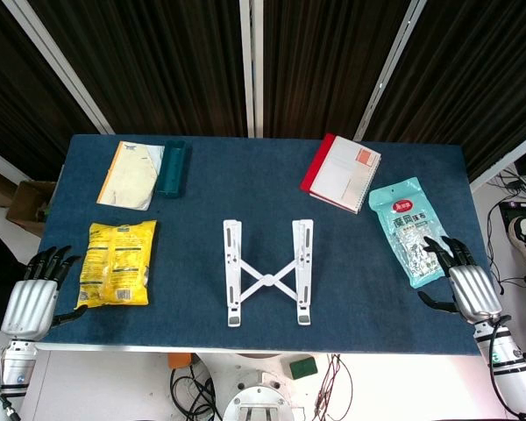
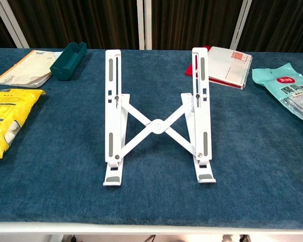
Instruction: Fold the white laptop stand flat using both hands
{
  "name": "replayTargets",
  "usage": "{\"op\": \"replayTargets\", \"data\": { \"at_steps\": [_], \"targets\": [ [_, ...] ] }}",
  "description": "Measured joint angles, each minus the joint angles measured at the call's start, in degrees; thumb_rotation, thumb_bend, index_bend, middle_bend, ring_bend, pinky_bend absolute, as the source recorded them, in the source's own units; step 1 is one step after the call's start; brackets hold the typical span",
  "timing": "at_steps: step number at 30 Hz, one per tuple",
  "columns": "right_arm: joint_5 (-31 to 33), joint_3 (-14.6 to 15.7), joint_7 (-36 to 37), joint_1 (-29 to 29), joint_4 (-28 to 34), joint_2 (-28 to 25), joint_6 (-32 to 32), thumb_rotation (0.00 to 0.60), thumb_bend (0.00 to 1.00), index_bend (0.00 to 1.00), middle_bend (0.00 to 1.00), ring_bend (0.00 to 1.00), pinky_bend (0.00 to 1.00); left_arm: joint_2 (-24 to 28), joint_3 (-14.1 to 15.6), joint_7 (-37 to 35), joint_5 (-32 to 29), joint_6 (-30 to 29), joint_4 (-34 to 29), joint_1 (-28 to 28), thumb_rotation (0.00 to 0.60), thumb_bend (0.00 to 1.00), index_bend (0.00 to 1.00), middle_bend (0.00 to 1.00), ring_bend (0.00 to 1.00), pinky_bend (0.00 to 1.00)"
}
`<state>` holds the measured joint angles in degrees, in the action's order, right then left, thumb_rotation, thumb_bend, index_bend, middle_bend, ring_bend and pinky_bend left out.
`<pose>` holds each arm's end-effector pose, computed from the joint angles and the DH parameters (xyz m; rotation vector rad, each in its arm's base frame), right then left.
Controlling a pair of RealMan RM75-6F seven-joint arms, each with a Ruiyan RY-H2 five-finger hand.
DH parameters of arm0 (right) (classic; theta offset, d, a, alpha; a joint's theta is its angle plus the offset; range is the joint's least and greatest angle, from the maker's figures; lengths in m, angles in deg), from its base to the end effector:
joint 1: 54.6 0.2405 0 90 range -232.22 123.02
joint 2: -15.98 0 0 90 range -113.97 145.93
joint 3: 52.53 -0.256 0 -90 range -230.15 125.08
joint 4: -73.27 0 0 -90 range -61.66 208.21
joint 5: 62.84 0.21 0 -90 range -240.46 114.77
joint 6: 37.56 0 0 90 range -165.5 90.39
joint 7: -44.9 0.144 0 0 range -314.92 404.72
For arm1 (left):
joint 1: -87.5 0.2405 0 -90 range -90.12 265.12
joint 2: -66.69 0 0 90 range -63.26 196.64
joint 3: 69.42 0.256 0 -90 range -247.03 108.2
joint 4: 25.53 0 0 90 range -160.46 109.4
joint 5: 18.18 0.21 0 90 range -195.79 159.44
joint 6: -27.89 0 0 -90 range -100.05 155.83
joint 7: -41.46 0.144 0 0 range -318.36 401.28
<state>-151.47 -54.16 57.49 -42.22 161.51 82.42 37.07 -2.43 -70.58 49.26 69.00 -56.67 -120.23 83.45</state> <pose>-0.3030 -0.2158 0.1236 1.5382 -1.1090 1.0099 -0.2960 0.1690 0.1217 -1.4310 -0.9261 -0.8791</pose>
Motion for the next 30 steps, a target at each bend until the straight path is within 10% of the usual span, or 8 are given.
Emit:
{"op": "replayTargets", "data": {
  "at_steps": [20, 30],
  "targets": [
    [1.0, -1.6, 13.8, 7.2, -2.8, 6.1, -9.3, 0.600, 0.17, 0.05, 0.24, 0.01, 0.03, -0.1, -0.6, 0.0, -1.1, 1.2, 0.0, -1.4, 0.600, 0.00, 0.21, 0.11, 0.06, 0.11],
    [2.6, -5.2, 17.7, 15.1, -8.4, 17.1, -15.7, 0.600, 0.00, 0.06, 0.19, 0.01, 0.02, 0.4, -0.6, -0.7, -0.9, 0.9, 0.3, -1.5, 0.600, 0.00, 0.21, 0.11, 0.06, 0.11]
  ]
}}
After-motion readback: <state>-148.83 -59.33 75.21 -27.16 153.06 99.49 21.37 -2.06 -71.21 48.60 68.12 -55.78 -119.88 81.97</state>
